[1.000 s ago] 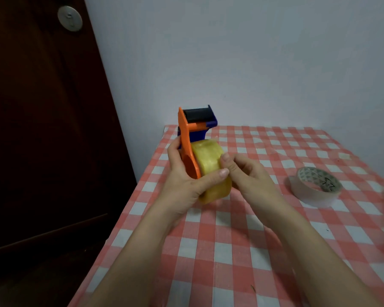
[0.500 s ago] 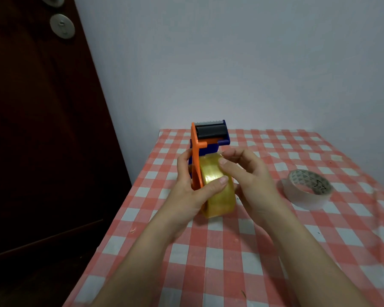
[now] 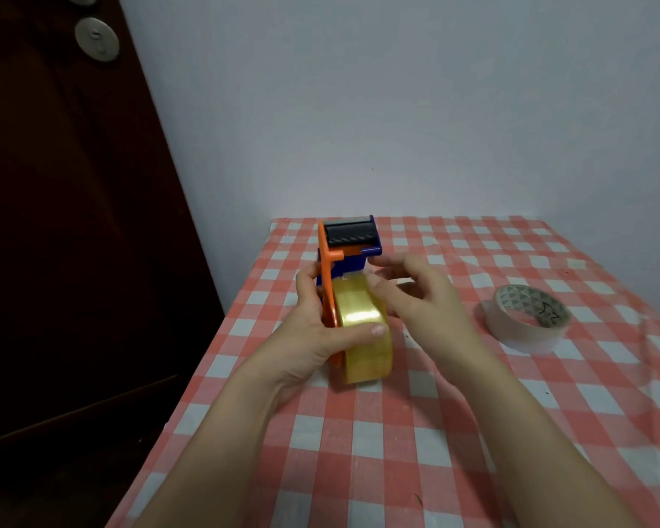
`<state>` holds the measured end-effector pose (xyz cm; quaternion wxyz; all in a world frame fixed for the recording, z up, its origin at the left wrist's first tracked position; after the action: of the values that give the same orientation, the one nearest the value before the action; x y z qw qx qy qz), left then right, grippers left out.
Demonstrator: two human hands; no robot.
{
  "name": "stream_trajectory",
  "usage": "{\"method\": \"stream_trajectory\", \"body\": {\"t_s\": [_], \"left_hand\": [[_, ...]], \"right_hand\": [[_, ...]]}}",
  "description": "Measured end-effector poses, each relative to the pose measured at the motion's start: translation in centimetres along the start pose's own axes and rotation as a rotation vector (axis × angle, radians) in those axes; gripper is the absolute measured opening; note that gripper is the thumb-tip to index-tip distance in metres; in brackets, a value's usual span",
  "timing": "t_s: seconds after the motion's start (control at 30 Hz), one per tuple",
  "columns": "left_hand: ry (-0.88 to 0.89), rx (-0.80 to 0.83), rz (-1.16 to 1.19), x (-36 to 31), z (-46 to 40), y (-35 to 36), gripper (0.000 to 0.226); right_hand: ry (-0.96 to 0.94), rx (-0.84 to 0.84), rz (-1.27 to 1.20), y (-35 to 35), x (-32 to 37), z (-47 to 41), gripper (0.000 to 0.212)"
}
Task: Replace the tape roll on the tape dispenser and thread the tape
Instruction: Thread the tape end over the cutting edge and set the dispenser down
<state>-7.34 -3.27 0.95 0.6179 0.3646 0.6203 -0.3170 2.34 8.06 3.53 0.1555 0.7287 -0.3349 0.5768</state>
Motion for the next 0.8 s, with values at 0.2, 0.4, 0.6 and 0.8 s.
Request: {"method": "stream_trajectory", "body": {"t_s": [0.2, 0.4, 0.6, 0.8], "left_hand": [[-0.024, 0.059, 0.056, 0.4, 0.2, 0.6, 0.116], [0.047, 0.010, 0.005, 0.2, -0.4, 0.3, 0.116], [0.048, -0.046, -0.091, 0.6, -0.6, 0.1, 0.124], [0.045, -0.107, -0.157, 0.5, -0.6, -1.1, 0.126]], "right_hand": [[0.050, 0.146, -0.175, 0.1, -0.7, -0.2, 0.031], [-0.070, 0.180, -0.231, 0.4, -0.1, 0.2, 0.039], [-0.197, 0.163, -0.007, 0.2, 1.4, 0.6, 0.030], [-0.275, 0.048, 0.191, 0.1, 1.6, 0.4, 0.010]]}}
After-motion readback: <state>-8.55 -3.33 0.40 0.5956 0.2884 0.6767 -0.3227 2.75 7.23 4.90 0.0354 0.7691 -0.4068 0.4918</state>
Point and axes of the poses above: each hand's wrist, its own z-axis away from the middle knuckle, its own y-axis out of the palm, x = y × z, the point moved 5 cm from there along -z, towards the middle knuckle, and after that the axes turned 3 degrees about z, right-handed, at the moved point
